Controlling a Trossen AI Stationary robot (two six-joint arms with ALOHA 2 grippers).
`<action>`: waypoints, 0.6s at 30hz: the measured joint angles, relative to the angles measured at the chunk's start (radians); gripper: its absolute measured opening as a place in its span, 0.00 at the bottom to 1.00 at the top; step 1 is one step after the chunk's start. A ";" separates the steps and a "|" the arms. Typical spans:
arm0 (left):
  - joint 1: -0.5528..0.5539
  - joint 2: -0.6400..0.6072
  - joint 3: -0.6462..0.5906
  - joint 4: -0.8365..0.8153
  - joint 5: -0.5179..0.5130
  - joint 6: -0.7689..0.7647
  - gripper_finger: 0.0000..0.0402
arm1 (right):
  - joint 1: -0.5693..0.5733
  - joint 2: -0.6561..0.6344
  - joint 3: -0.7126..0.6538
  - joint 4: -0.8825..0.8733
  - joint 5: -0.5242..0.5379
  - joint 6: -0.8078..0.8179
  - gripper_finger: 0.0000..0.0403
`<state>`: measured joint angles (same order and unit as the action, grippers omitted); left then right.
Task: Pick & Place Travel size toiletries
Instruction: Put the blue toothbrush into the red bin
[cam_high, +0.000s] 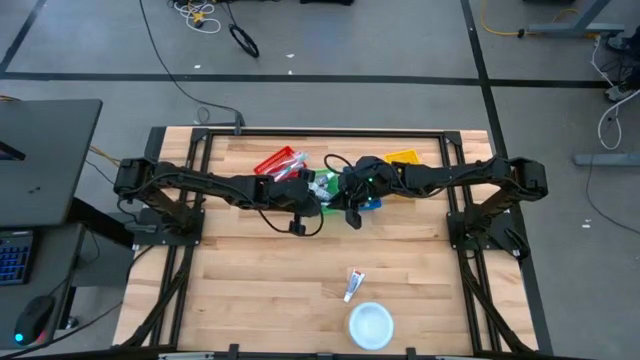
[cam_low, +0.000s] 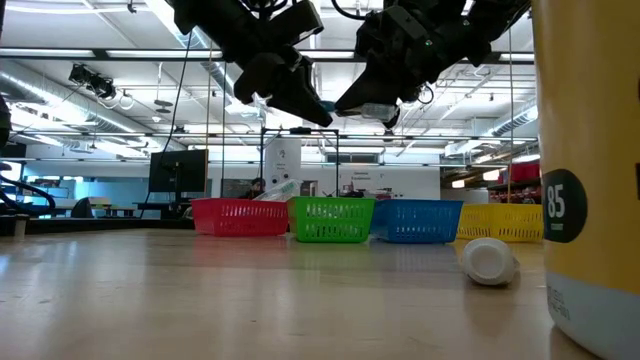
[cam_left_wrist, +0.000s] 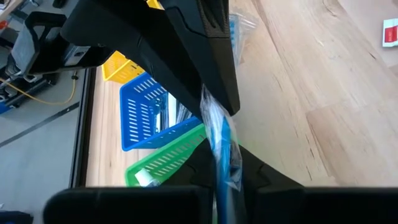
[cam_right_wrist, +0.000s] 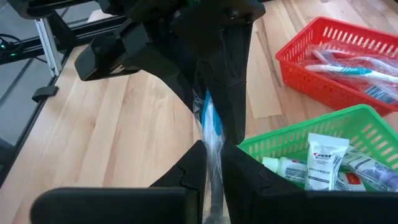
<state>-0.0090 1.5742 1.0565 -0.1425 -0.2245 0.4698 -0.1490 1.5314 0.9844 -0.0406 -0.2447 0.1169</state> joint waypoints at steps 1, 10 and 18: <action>0.000 0.000 0.000 0.000 0.000 -0.005 0.06 | 0.000 0.000 0.000 0.000 0.000 0.000 0.11; 0.001 0.000 0.000 -0.003 -0.005 -0.067 0.07 | 0.001 0.000 -0.002 0.019 0.033 -0.045 0.11; 0.000 0.000 0.000 -0.002 -0.011 -0.073 0.05 | 0.000 0.000 -0.002 0.014 0.034 -0.027 0.11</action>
<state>-0.0085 1.5742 1.0565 -0.1448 -0.2356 0.3972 -0.1488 1.5314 0.9825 -0.0268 -0.2103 0.0895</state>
